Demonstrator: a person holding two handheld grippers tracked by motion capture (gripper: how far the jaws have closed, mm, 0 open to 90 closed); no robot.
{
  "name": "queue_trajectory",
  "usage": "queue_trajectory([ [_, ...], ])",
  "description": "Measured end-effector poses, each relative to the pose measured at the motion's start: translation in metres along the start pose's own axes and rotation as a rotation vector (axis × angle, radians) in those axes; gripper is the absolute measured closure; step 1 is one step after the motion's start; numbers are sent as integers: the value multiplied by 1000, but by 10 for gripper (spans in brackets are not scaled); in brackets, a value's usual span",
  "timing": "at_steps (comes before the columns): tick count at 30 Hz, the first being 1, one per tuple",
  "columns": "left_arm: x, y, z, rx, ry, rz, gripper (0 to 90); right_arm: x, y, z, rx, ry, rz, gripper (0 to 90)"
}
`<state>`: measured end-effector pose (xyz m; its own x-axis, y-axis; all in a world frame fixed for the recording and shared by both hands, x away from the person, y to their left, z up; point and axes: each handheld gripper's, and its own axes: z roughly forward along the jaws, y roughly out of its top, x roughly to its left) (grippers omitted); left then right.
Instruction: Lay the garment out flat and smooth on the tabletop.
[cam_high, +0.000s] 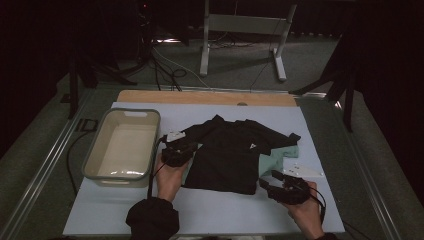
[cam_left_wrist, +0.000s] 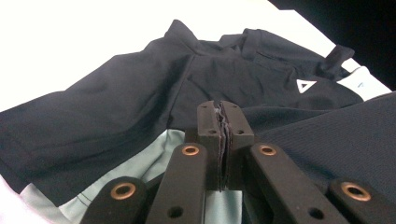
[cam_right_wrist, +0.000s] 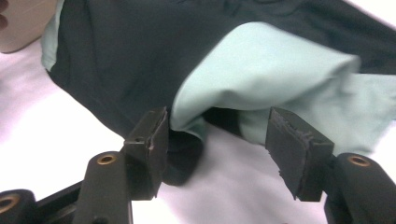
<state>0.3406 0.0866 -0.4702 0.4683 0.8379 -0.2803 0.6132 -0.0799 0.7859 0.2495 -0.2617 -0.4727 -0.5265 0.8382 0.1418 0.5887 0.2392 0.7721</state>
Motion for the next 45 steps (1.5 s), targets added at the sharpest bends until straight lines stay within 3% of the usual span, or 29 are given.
queue_trajectory([
  [4, 0, 0, 0, -3, -2, -1, 884, 2, 5, 11, 14, 18, 11, 443],
  [6, -1, 0, 0, -4, -4, 2, 883, 4, 10, 17, -11, -5, 20, 706],
  [8, -3, -1, -2, -4, -9, 14, 884, 4, 15, 14, -36, -4, 19, 830],
  [10, -4, -1, -3, -6, -8, 17, 883, 5, 17, 12, -47, -8, 17, 857],
  [17, -9, -1, -1, -4, -31, 20, 883, -1, 39, -19, -170, -67, 19, 867],
  [19, -10, 0, 1, -5, -24, 18, 883, -3, 44, -20, -166, -86, 1, 865],
  [22, -8, 1, 3, -8, -13, 9, 883, -6, 48, -9, -134, -109, -21, 862],
  [30, -3, 2, 9, -7, 40, 2, 854, -23, 50, 34, -28, -128, 6, 860],
  [33, -3, 3, 9, -12, 45, -2, 806, -26, 52, 45, 15, -105, -1, 837],
  [35, -4, 3, 7, -23, 41, -1, 691, -27, 53, 47, 25, -96, -1, 772],
  [38, -6, 3, 1, -40, 26, 12, 513, -26, 53, 43, 11, -95, 6, 585],
  [41, -11, 1, -7, -56, 15, 36, 406, -26, 52, 34, -16, -85, 16, 451],
  [45, -18, -4, -16, -65, -16, 67, 359, -22, 48, 19, -53, -82, 5, 356],
])
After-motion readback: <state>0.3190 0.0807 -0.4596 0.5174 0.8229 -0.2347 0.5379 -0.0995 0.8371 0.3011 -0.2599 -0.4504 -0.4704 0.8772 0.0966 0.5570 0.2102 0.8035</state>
